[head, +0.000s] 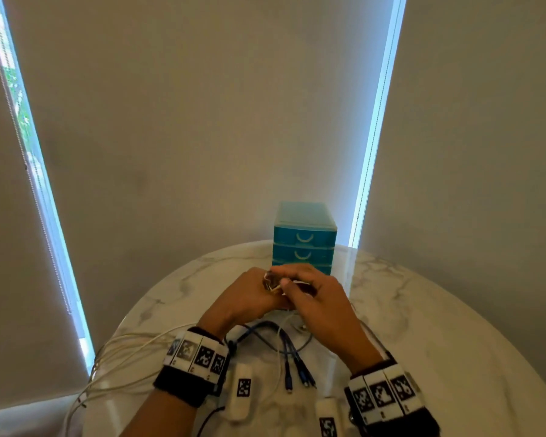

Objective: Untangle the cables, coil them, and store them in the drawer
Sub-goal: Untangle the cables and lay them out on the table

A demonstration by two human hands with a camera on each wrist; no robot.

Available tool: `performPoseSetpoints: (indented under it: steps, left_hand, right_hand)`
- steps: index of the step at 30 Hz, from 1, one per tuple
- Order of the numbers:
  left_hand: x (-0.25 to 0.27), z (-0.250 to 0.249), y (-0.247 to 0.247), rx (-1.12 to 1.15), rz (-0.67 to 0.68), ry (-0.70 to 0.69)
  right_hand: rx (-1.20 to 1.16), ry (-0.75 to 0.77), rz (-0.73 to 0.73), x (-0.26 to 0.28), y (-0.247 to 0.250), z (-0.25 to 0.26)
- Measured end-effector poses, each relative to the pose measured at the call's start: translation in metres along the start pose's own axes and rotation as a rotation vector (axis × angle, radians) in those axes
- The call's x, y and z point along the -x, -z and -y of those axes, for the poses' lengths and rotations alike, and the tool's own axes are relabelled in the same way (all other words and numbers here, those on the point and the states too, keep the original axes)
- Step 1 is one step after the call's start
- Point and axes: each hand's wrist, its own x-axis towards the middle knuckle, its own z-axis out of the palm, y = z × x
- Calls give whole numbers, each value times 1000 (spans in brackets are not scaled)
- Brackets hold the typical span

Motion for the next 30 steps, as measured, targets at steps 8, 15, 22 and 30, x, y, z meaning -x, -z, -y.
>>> performPoseSetpoints:
  steps: [8,15,22,30]
  left_hand:
    - [-1,-3,-6,-33,2,10]
    - [0,-4,-7,21,11,-30]
    - [-1,-8,-6,-81,-7,-44]
    - [3,-20,-3,406,-68,21]
  right_hand:
    - [38,28,-104,7,5,-1]
    - [25,-40,-140,10,8,0]
    - [-15,-74,-81,11,14,-3]
    - [-469,-313,-156,7,15,-8]
